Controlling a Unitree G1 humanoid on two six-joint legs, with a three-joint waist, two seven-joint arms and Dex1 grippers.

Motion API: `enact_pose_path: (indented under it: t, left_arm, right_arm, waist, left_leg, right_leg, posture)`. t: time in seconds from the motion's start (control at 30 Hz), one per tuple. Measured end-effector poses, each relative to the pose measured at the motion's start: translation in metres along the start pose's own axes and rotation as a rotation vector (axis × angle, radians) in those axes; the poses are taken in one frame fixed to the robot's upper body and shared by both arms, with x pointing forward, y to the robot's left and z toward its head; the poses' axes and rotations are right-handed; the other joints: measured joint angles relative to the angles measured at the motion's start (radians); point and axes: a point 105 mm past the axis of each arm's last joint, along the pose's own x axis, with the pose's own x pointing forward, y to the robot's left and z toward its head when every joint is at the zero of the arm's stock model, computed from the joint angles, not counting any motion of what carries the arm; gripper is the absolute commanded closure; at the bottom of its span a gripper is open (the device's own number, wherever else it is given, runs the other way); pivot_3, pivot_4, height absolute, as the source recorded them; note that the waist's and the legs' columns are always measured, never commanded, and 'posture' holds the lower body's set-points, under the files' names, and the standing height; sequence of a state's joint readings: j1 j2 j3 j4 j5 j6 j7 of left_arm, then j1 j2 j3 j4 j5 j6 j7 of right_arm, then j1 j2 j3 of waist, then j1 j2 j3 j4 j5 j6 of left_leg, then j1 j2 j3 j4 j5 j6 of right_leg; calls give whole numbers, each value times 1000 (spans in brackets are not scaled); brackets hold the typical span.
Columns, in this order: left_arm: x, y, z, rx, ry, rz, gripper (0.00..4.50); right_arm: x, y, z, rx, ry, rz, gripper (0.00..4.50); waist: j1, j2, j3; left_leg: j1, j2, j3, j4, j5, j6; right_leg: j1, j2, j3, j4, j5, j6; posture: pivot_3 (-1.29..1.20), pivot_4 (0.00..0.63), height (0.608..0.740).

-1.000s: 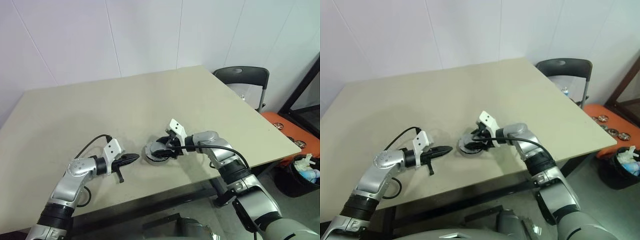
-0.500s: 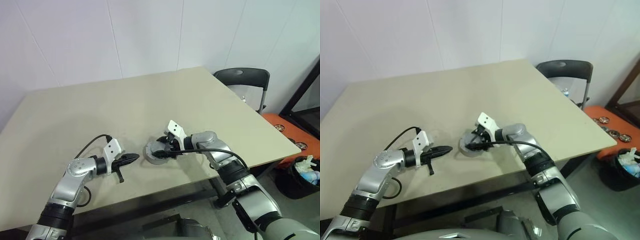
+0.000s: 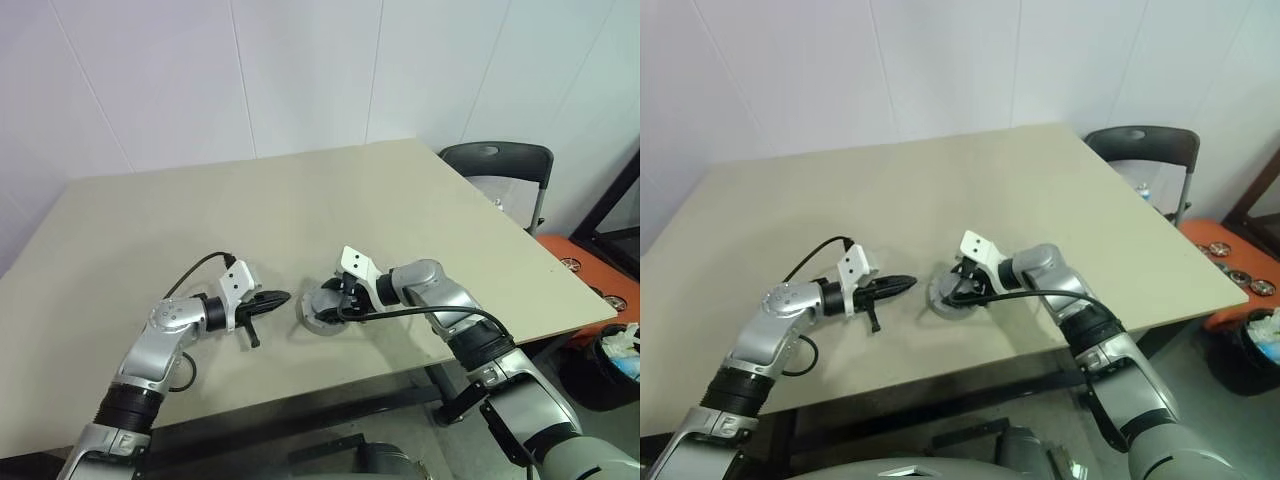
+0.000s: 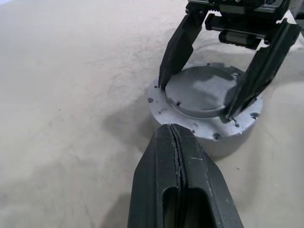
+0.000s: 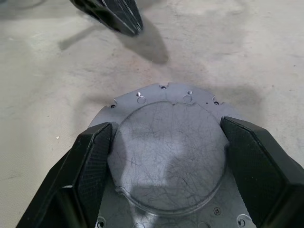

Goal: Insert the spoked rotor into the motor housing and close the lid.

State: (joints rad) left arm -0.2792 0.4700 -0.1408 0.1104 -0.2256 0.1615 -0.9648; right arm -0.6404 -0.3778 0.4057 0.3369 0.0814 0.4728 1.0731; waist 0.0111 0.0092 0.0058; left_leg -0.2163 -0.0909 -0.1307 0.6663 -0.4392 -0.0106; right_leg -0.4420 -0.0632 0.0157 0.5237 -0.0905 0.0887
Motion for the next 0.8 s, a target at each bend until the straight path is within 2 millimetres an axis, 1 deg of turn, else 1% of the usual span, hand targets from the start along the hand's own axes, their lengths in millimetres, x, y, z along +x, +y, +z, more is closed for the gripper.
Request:
enact_pose_path:
  t: [0.17,0.33,0.4,0.5,0.57,0.63,0.67,0.73,0.8]
  left_arm:
    - [14,-1,9,11,-38,-31,4500]
    - [40,-12,8,2,-39,-112,4500]
    - [43,-11,7,4,-38,-119,4500]
    - [50,-11,-7,17,30,-144,4500]
    - [54,-11,-7,73,77,-182,4500]
    - [55,-12,-8,126,128,-215,4500]
    - [54,-12,-8,144,148,-233,4500]
    - [53,-13,-9,148,158,-246,4500]
    - [53,-13,-9,146,161,-249,4500]
  right_arm:
    - [1,-1,-2,6,1,-14,1214]
    - [1,-1,-2,4,1,-14,1214]
    - [1,-1,-2,4,0,-14,1214]
    - [1,-1,-3,7,2,-18,1214]
    - [1,-2,-5,13,6,-21,1214]
    - [2,-1,-6,17,9,-24,1214]
    - [2,-2,-7,18,11,-25,1214]
    - [2,-2,-7,20,11,-26,1214]
    - [2,-2,-8,23,10,-27,1214]
  waist:
    - [4,0,-1]
    - [1,0,-2]
    - [1,0,-2]
    - [4,0,-3]
    - [6,0,-6]
    - [4,4,-10]
    - [3,5,-12]
    - [2,8,-14]
    - [2,8,-14]
  left_leg:
    - [1,0,0,0,0,-1]
    - [2,0,0,1,0,-1]
    - [2,0,0,1,0,-1]
    - [2,0,0,1,0,-1]
    - [3,0,-1,1,0,-1]
    - [6,0,-2,1,0,0]
    - [8,0,-2,1,-3,6]
    - [12,0,-2,0,-4,7]
    - [16,0,-3,-1,-5,8]
  right_leg:
    - [1,0,0,0,0,0]
    - [2,0,0,0,0,0]
    - [2,0,0,0,0,0]
    - [2,-1,0,0,0,0]
    - [4,-1,-1,0,0,0]
    - [8,-1,-1,-1,-2,3]
    - [10,-1,-1,0,-4,5]
    - [13,-1,-1,0,-6,8]
    - [15,-1,-1,0,-10,10]
  posture:
    - [0,0,740]
    - [0,0,740]
    - [0,0,740]
    - [0,0,740]
    - [0,0,740]
    - [0,0,740]
    - [0,0,740]
    - [0,0,740]
    - [0,0,740]
